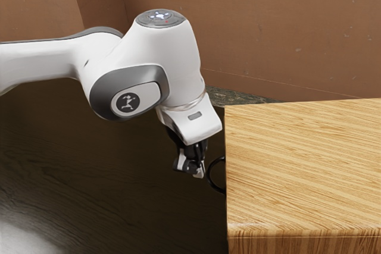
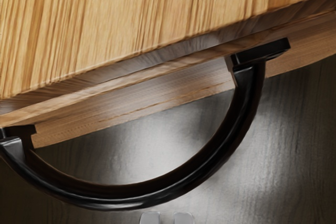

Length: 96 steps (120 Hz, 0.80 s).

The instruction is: Push the drawer handle with one arm to close the drawer

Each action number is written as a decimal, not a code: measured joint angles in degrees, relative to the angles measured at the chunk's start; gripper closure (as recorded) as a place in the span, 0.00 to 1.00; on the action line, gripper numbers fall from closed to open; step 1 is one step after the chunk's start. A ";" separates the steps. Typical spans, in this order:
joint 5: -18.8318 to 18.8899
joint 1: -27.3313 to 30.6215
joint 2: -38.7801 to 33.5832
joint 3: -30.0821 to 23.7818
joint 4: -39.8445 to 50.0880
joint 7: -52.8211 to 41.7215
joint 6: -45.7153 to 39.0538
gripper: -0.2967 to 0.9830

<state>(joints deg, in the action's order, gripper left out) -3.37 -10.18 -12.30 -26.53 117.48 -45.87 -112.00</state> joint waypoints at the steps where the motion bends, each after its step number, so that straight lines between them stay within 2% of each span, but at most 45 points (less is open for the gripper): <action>1: -0.01 0.03 -0.02 0.00 0.01 0.00 -0.02 0.82; 21: -0.42 4.20 -6.80 0.26 2.30 0.34 1.16 0.80; 41: -2.05 6.87 -10.63 0.62 2.50 1.24 5.16 0.52; 58: -2.65 7.64 -11.52 0.71 2.41 2.08 7.42 0.38; 75: -2.87 7.64 -11.83 1.07 2.43 3.15 8.64 0.31; 96: -3.19 7.64 -13.32 1.24 2.50 4.76 9.39 0.27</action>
<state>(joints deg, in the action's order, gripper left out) -6.56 -2.54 -25.63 -25.29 119.98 -41.11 -102.61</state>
